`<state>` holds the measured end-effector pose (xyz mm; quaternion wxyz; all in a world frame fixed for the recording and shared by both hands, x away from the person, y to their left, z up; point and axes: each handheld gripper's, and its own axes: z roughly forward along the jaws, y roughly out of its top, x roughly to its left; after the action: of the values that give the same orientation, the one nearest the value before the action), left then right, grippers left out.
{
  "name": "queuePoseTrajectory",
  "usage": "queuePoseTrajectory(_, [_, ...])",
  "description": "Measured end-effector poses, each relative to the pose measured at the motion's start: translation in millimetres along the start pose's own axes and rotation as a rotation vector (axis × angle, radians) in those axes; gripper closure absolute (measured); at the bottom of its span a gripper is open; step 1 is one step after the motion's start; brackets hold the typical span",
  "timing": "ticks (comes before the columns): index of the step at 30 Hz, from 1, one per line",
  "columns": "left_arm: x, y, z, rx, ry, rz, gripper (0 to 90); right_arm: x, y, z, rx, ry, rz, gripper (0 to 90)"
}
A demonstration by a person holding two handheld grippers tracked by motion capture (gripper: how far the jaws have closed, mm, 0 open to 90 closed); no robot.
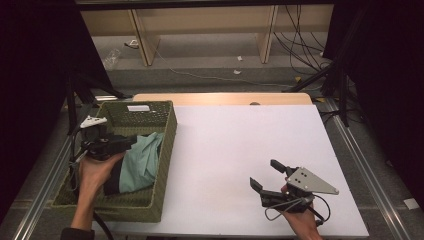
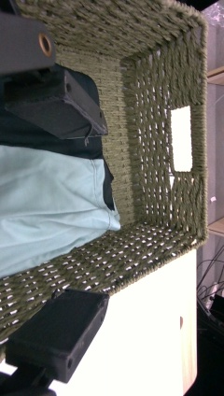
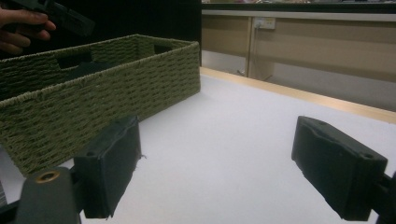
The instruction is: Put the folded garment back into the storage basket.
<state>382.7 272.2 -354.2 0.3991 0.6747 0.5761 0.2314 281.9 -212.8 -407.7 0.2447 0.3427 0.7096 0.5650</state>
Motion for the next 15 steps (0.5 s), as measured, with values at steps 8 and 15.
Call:
queuePoseTrajectory(8, [-13.5,0.6,-1.7,-0.071,-0.066,-0.008,15.9,-0.3,0.0,-0.4,0.004,-0.001,0.001,16.5])
queuePoseTrajectory(15, [-26.0,1.3,-3.5,-0.114,-0.117,0.0,15.9,-0.4,-0.1,0.1,0.005,0.0,0.003,16.5])
